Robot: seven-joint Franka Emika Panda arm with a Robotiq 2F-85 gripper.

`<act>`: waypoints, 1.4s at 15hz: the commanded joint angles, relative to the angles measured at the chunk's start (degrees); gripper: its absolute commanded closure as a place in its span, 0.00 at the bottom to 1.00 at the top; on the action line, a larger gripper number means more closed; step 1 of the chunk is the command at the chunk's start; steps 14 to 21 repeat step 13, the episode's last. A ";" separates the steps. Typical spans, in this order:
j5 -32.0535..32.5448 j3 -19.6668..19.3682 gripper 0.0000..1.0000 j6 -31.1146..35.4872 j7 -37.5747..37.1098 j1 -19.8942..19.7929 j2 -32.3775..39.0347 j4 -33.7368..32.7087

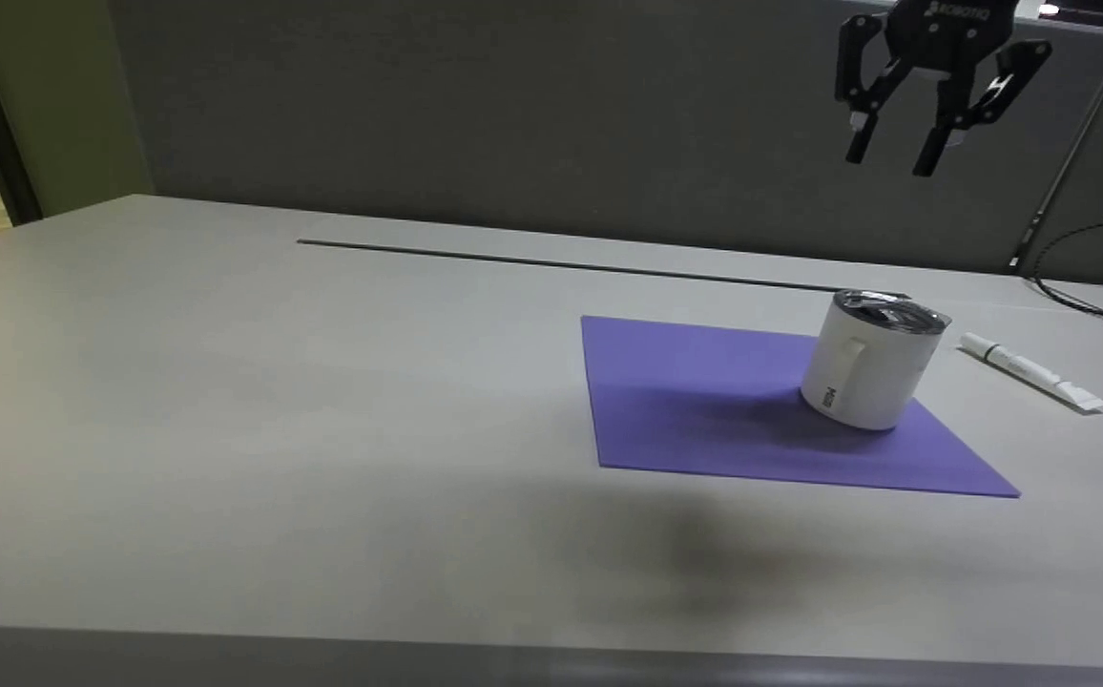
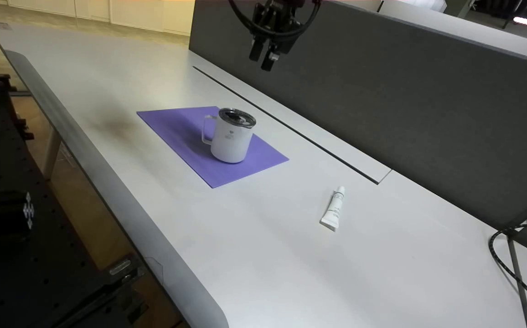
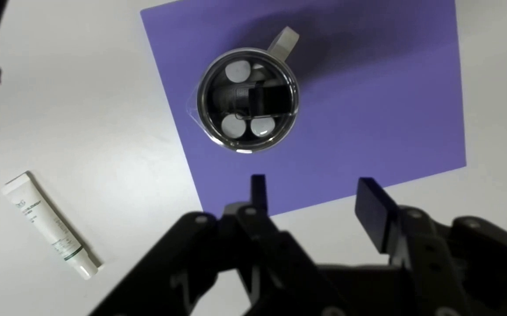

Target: Close the opening of the flask

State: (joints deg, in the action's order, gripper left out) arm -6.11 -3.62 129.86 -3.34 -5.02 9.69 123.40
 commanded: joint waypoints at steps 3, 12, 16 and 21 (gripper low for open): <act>6.13 -0.86 0.02 -8.16 -1.95 0.64 0.13 -4.06; 9.98 -0.70 0.00 -9.53 0.03 0.28 0.12 -2.85; 9.94 -0.70 0.00 -9.46 0.08 0.28 0.21 -2.80; 9.94 -0.70 0.00 -9.46 0.08 0.28 0.21 -2.80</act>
